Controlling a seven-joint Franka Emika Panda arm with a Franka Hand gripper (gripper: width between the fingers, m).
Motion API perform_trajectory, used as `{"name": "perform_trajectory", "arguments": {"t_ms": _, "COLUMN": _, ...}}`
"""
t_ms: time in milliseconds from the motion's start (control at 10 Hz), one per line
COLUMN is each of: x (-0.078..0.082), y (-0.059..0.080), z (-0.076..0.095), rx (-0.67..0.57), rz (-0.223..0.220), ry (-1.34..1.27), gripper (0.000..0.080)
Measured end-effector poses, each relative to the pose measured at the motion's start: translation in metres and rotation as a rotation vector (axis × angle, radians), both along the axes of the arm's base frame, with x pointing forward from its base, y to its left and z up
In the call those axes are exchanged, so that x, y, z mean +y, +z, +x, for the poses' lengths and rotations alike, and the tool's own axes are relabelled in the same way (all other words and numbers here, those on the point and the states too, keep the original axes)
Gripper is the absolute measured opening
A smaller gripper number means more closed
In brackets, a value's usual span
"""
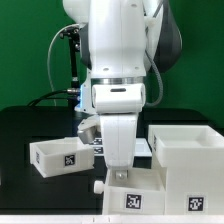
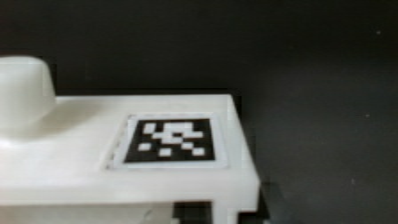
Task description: Assemble drawer
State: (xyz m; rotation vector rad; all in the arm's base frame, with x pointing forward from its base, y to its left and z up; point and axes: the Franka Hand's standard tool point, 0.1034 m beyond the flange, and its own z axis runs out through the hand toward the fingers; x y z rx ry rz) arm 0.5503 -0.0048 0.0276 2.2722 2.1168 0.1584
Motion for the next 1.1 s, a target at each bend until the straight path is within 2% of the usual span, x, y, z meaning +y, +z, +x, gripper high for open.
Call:
{"name": "perform_trajectory", "arguments": {"t_ms": 400, "x": -0.002, "y": 0.0002, "z": 0.002, "rx": -0.017, "rz": 0.001, "ry": -0.003, "gripper": 0.0038}}
{"name": "perform_trajectory", "arguments": {"t_ms": 600, "x": 0.0005, "y": 0.0003, "z": 0.0022, "rx": -0.075, "rz": 0.008, "ry": -0.005, "gripper": 0.0038}}
{"name": "perform_trajectory", "arguments": {"t_ms": 1100, "x": -0.0015, "y": -0.001, "z": 0.0004, "rx": -0.033, "rz": 0.004, "ry": -0.007, "gripper": 0.0038}}
